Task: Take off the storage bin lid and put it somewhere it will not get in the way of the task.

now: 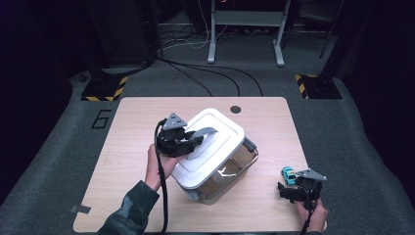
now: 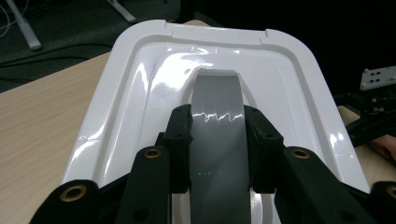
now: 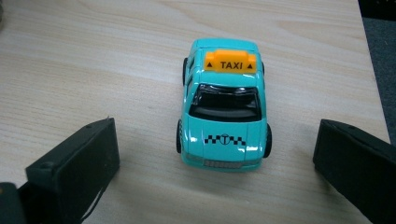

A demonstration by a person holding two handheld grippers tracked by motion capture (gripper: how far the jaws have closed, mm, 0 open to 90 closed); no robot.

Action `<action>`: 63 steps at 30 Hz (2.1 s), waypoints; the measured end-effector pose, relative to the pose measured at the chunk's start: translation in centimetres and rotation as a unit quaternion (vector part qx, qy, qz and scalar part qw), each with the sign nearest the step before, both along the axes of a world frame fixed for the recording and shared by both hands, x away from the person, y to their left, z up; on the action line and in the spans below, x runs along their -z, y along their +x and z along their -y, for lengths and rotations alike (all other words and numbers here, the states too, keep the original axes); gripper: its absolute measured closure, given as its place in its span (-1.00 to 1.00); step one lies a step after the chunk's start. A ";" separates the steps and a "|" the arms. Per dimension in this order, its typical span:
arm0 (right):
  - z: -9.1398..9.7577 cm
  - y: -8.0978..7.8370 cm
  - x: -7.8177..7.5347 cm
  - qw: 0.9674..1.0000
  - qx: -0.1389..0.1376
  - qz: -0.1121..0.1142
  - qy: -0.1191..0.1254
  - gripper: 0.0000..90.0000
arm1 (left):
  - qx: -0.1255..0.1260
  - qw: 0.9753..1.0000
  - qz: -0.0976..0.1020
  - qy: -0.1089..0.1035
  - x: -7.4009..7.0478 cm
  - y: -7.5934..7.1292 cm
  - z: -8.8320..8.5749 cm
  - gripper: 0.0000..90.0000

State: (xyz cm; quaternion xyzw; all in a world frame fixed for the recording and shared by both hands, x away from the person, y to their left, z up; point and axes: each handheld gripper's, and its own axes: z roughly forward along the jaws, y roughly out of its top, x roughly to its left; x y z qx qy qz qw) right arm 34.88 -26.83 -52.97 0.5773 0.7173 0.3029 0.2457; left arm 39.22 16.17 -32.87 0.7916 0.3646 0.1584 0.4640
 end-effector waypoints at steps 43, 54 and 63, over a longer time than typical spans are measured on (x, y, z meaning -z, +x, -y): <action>-0.1 0.0 0.0 1.000 0.003 -0.001 0.000 -1.00 | -0.215 0.976 -0.009 -0.032 3.0 1.3 -14.2 0.48; -0.1 0.0 0.0 1.000 0.004 0.000 0.001 -1.00 | -0.262 0.964 -0.031 -0.027 5.5 2.3 -16.4 0.48; -0.1 0.0 0.0 1.000 0.003 -0.001 0.000 -1.00 | -0.300 0.952 -0.052 -0.026 8.5 3.0 -17.8 0.48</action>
